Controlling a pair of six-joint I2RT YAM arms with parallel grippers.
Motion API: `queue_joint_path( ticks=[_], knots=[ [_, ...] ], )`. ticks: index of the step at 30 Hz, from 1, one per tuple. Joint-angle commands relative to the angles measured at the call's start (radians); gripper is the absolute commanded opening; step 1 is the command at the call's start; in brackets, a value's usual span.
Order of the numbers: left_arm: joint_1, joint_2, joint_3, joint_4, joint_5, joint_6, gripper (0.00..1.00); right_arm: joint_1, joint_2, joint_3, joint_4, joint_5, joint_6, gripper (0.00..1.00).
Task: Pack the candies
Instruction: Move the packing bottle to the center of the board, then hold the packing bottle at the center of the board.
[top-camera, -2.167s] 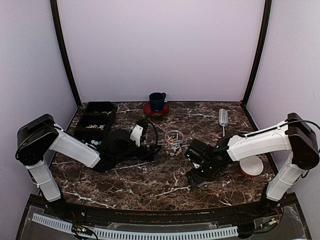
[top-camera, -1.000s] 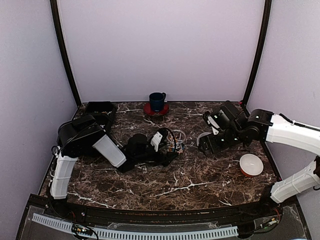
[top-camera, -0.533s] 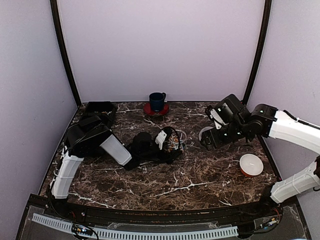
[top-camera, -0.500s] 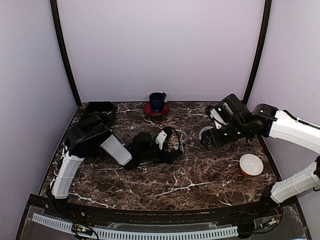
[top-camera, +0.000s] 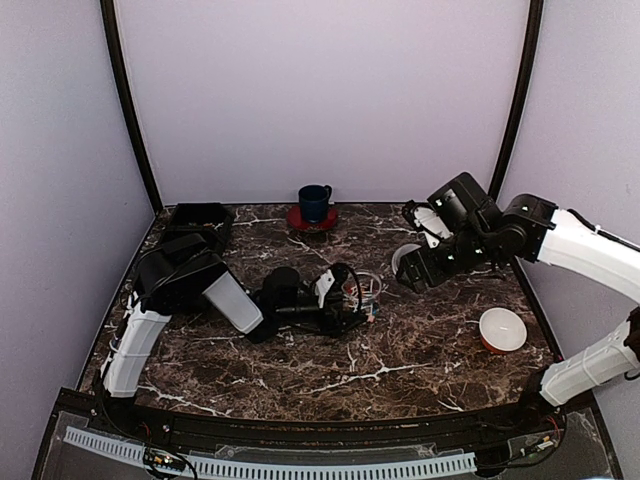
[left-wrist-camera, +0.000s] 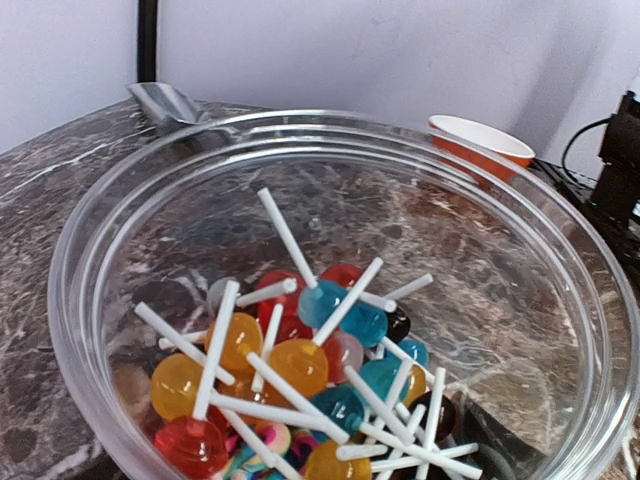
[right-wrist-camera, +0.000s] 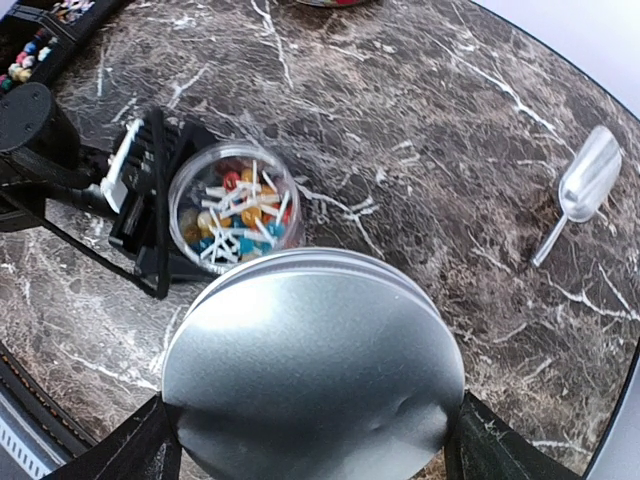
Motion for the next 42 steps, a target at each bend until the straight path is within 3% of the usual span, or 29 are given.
queue_joint_path(
  ticks=[1, 11, 17, 20, 24, 42],
  knots=[
    [-0.002, -0.011, -0.056, 0.038, 0.243, -0.028, 0.83, -0.008, 0.031, 0.063, -0.016, -0.065, -0.089, 0.8],
    [-0.004, -0.122, -0.17, 0.036, 0.5, -0.045, 0.81, 0.041, 0.103, 0.072, -0.049, -0.238, -0.257, 0.8],
    [-0.021, -0.197, -0.189, -0.193, 0.468, 0.104, 0.81, 0.106, 0.19, 0.099, -0.096, -0.262, -0.321, 0.81],
    [-0.034, -0.21, -0.199, -0.224, 0.418, 0.15, 0.83, 0.124, 0.227, 0.115, -0.102, -0.267, -0.333, 0.81],
    [-0.037, -0.209, -0.24, -0.135, 0.402, 0.129, 0.98, 0.139, 0.254, 0.135, -0.111, -0.28, -0.347, 0.81],
    [-0.041, -0.152, -0.421, 0.275, 0.305, 0.067, 0.99, 0.246, 0.408, 0.249, -0.179, -0.232, -0.362, 0.82]
  ],
)
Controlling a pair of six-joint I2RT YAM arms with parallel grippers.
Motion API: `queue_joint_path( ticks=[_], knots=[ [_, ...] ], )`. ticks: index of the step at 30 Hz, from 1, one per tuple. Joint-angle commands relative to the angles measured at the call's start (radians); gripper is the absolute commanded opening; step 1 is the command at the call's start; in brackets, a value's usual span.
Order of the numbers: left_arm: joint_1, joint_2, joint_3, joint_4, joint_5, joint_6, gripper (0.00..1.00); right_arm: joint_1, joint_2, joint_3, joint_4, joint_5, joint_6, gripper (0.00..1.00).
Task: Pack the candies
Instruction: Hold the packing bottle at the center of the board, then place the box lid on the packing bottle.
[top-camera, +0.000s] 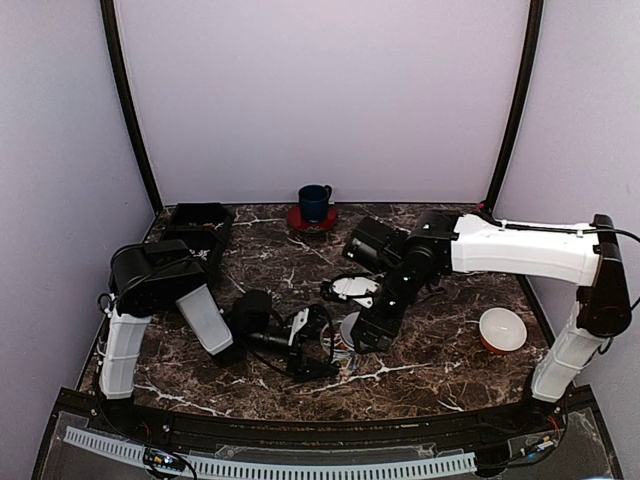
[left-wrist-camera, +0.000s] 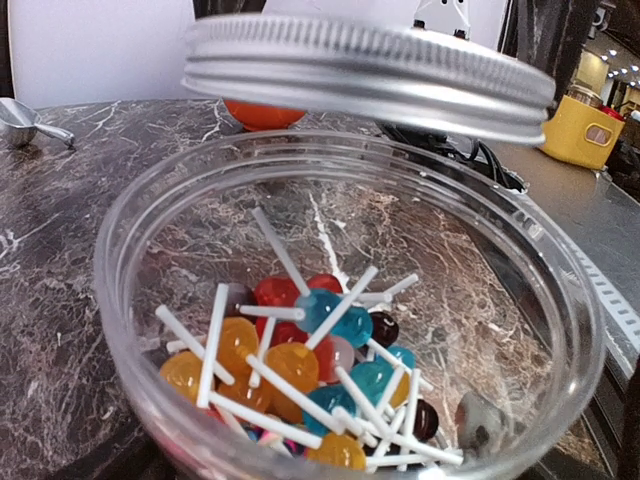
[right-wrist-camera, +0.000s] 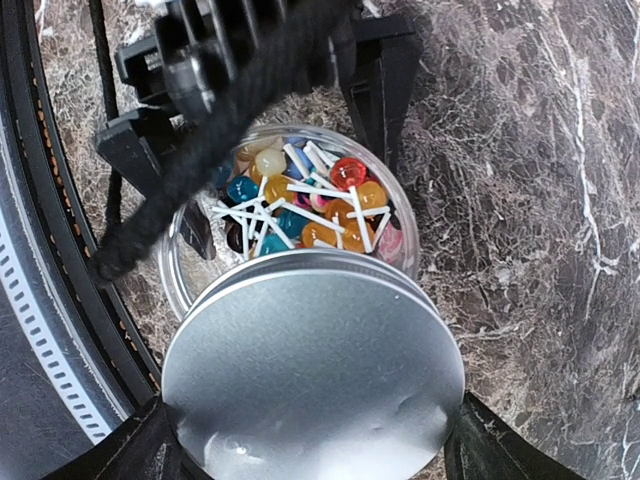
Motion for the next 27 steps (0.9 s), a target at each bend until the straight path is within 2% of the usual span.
queue_joint_path(
  ticks=[1, 9, 27],
  knots=[
    [-0.003, 0.029, -0.044, 0.174, -0.017, -0.047, 0.99, 0.021, 0.028, 0.06, -0.012, 0.03, -0.004, 0.82],
    [-0.003, 0.071, -0.064, 0.27, -0.044, -0.089, 0.99, 0.041, 0.104, 0.149, -0.024, 0.062, -0.006, 0.83],
    [-0.003, 0.073, -0.047, 0.2, -0.007, -0.053, 0.91, 0.068, 0.164, 0.148, -0.005, 0.053, -0.034, 0.84]
  ],
)
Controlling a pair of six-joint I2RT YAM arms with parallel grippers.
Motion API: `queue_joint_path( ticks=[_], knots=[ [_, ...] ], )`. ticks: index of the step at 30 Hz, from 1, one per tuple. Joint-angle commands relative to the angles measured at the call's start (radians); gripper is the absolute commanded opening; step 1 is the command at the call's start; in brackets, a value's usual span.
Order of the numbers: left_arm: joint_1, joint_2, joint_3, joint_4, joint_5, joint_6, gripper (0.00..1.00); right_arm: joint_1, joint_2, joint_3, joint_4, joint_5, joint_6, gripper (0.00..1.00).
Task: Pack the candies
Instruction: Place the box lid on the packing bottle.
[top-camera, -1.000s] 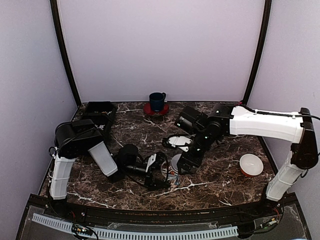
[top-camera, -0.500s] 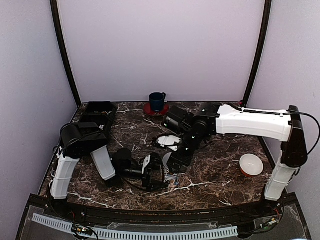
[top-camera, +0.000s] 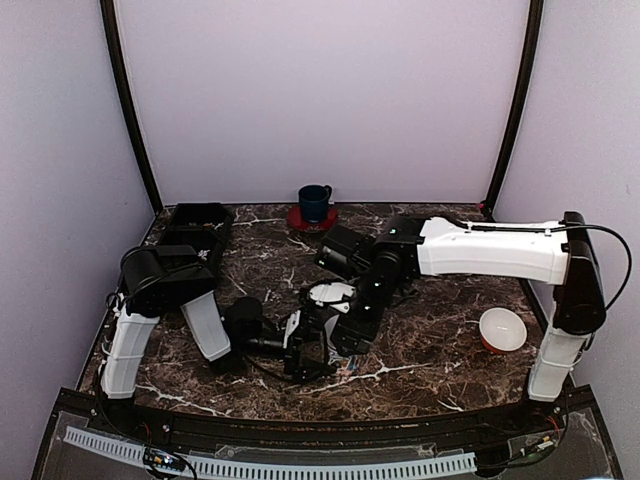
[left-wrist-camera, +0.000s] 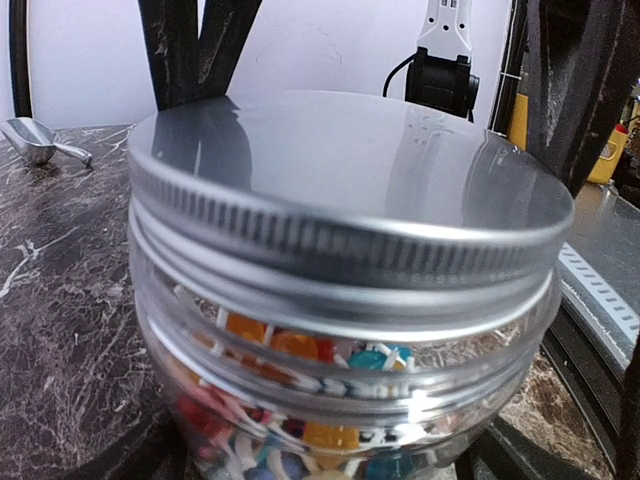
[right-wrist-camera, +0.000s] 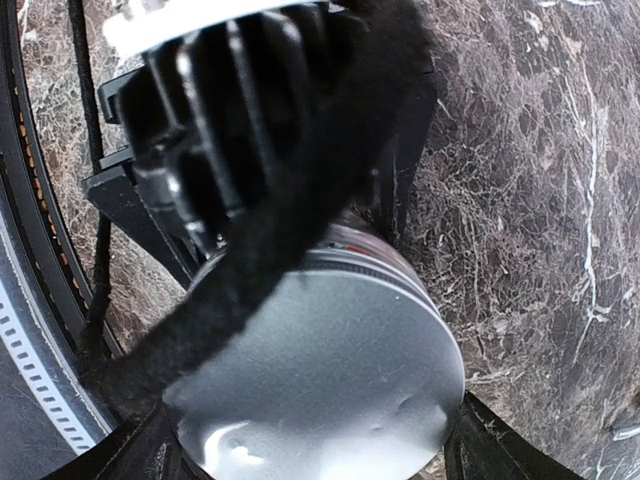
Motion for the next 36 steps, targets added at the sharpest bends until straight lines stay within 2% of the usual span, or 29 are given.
queue_joint_path(
  ticks=[1, 6, 20, 36],
  knots=[
    [-0.003, 0.009, 0.011, -0.038, 0.026, 0.007, 0.91, 0.015, 0.01, 0.01, 0.021, -0.002, -0.02, 0.84],
    [-0.003, 0.009, 0.021, -0.057, 0.041, 0.01, 0.91, 0.017, 0.009, 0.005, 0.04, -0.035, -0.035, 0.84],
    [-0.003, 0.008, 0.022, -0.063, 0.035, 0.015, 0.9, 0.017, -0.019, -0.041, 0.022, 0.003, -0.011, 0.84],
    [-0.003, 0.008, 0.021, -0.07, 0.022, 0.018, 0.86, 0.014, -0.043, 0.033, -0.019, 0.076, 0.008, 0.83]
  ],
)
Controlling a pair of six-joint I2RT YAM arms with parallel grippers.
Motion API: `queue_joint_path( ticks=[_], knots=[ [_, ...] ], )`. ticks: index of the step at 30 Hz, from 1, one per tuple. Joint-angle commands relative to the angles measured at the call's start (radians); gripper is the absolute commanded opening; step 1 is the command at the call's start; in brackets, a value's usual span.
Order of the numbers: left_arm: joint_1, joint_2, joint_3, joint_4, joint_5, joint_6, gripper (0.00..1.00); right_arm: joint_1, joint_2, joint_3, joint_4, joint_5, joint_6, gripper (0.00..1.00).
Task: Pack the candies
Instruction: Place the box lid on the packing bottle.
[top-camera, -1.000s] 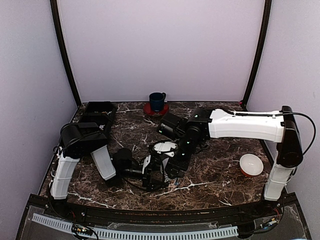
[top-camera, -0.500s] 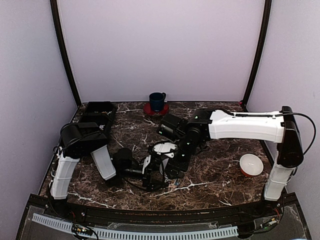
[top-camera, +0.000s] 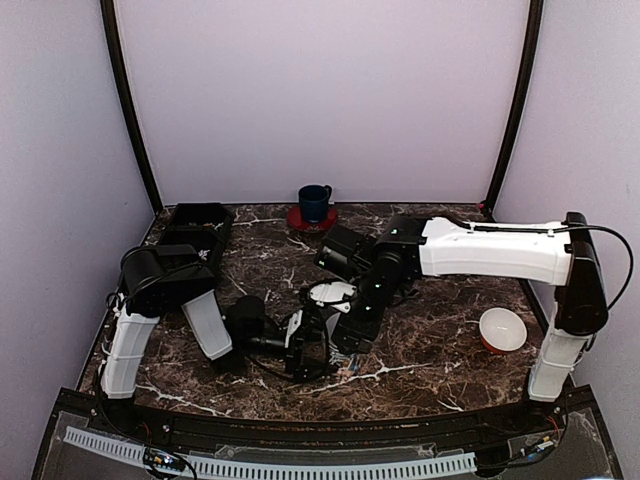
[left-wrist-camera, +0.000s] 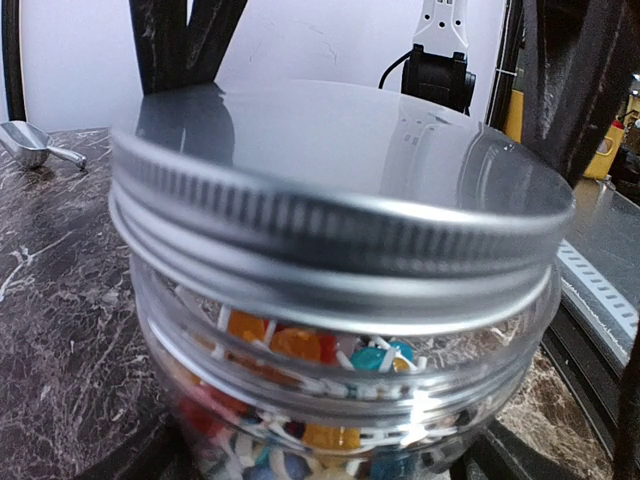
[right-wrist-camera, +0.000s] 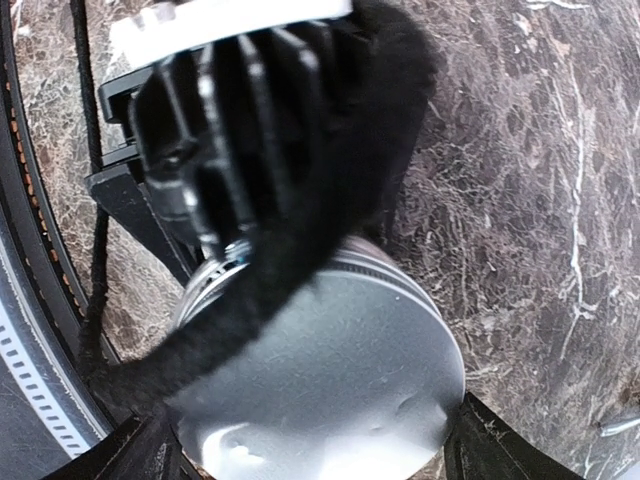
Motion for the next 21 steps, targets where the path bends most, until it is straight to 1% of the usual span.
queue_joint_path(
  ticks=[1, 5, 14, 21],
  knots=[
    [-0.003, 0.007, 0.003, -0.046, 0.005, 0.004, 0.86, 0.006, -0.032, 0.036, -0.02, 0.033, 0.016, 0.83],
    [-0.003, 0.009, 0.006, -0.049, 0.007, 0.003, 0.86, 0.005, -0.009, 0.031, -0.025, 0.008, 0.01, 0.83],
    [-0.003, 0.008, 0.007, -0.049, 0.011, 0.004, 0.86, 0.004, 0.001, -0.005, 0.02, -0.057, -0.004, 0.83],
    [-0.003, 0.008, 0.007, -0.053, 0.015, 0.006, 0.86, 0.003, 0.015, -0.011, 0.013, -0.059, -0.011, 0.84]
  ],
)
